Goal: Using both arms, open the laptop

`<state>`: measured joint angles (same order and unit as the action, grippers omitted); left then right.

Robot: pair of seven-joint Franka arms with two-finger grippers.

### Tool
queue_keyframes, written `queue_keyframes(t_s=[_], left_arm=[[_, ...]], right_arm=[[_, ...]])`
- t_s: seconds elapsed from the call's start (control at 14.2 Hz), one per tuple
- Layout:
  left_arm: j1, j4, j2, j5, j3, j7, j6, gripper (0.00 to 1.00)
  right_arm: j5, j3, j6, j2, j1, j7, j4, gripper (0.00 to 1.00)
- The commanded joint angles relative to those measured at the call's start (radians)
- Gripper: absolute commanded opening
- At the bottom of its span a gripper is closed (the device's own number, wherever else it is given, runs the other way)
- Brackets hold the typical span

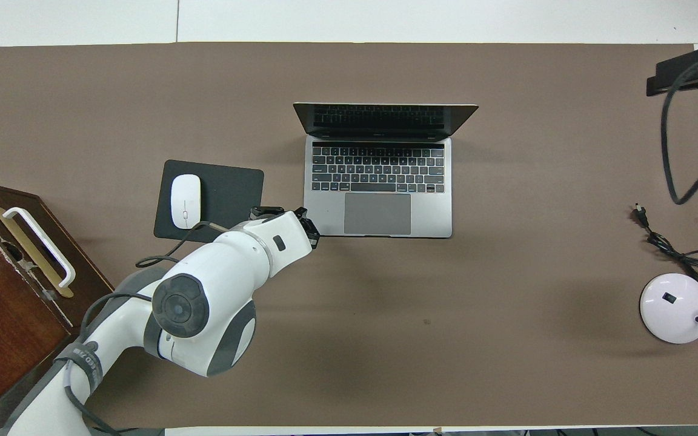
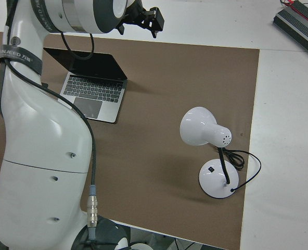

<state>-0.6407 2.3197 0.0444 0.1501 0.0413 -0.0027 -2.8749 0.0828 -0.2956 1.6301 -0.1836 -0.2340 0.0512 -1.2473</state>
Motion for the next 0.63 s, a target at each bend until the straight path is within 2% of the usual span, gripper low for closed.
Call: queue_keyframes(t_s=[0.0,0.21,0.56], left_arm=[[0.032,-0.046,-0.041,-0.003,-0.001,-0.003,0.141,0.0],[0.072,-0.138,-0.054,-0.003,0.002,-0.002,0.306,0.0],[0.156,-0.311,-0.101,-0.003,0.006,0.001,0.613,0.0]], right_arm=[[-0.018,0.016,-0.019,0.001,0.036,0.104,-0.012,1.0],[-0.017,0.015,-0.117,0.007,0.051,0.102,-0.024,1.0],[-0.017,0.033,-0.13,0.033,0.047,0.063,-0.044,1.0]])
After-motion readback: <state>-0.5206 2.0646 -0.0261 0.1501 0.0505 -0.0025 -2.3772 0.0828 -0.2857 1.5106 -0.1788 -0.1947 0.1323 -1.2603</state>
